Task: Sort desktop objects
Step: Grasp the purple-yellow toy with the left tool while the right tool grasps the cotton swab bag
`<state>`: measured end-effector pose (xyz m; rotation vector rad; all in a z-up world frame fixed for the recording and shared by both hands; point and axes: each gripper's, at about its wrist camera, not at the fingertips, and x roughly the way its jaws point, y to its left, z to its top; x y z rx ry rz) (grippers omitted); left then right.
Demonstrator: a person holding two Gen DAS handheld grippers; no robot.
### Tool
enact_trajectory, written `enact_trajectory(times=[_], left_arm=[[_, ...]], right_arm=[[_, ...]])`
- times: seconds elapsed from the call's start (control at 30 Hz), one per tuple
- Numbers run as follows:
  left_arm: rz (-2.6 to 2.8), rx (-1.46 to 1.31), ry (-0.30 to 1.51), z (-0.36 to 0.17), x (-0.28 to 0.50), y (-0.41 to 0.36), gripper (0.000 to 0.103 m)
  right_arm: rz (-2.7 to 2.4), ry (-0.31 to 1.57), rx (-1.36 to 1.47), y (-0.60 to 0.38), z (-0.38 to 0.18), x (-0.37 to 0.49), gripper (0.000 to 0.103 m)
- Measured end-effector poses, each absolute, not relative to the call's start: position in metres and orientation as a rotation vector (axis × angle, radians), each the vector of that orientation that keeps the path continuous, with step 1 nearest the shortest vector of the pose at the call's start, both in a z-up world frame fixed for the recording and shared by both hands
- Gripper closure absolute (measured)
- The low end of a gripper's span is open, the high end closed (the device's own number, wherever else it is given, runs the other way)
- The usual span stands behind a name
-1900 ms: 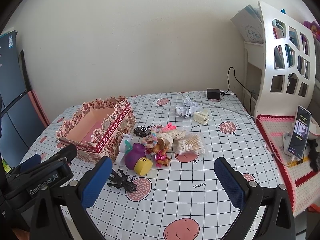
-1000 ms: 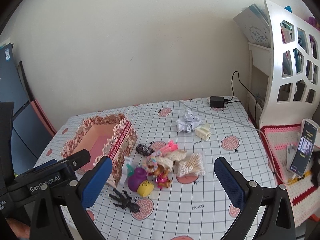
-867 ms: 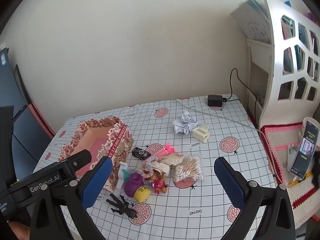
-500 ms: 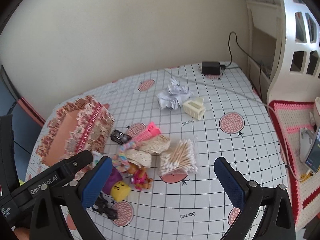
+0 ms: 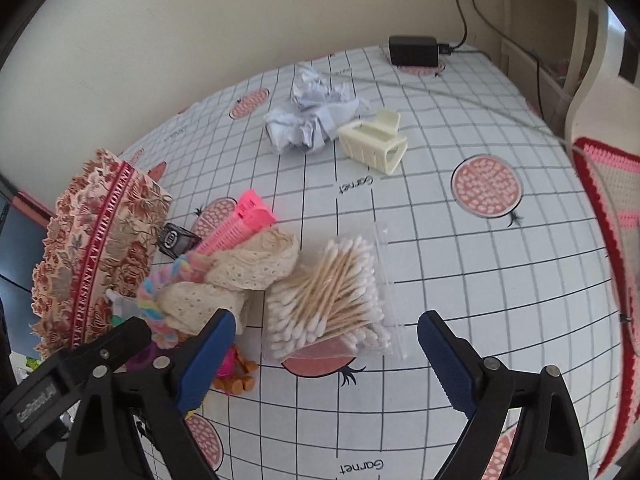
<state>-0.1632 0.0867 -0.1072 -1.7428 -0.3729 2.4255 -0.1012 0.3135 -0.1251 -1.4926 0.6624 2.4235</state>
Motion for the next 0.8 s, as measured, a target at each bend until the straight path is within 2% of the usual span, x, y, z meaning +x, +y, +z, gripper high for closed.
enact_trajectory(times=[0.37, 0.8], left_arm=[[2.397, -1.820, -0.480, -0.122, -0.167, 0.064, 0.007], [2.312, -1.870, -0.578, -0.138, -0.165, 0.060, 0.008]], right_arm=[[2.360, 0.657, -1.521, 0.314, -0.144, -0.107, 0.019], [2.373, 0.677, -1.504, 0.309, -0.142, -0.106, 0.037]])
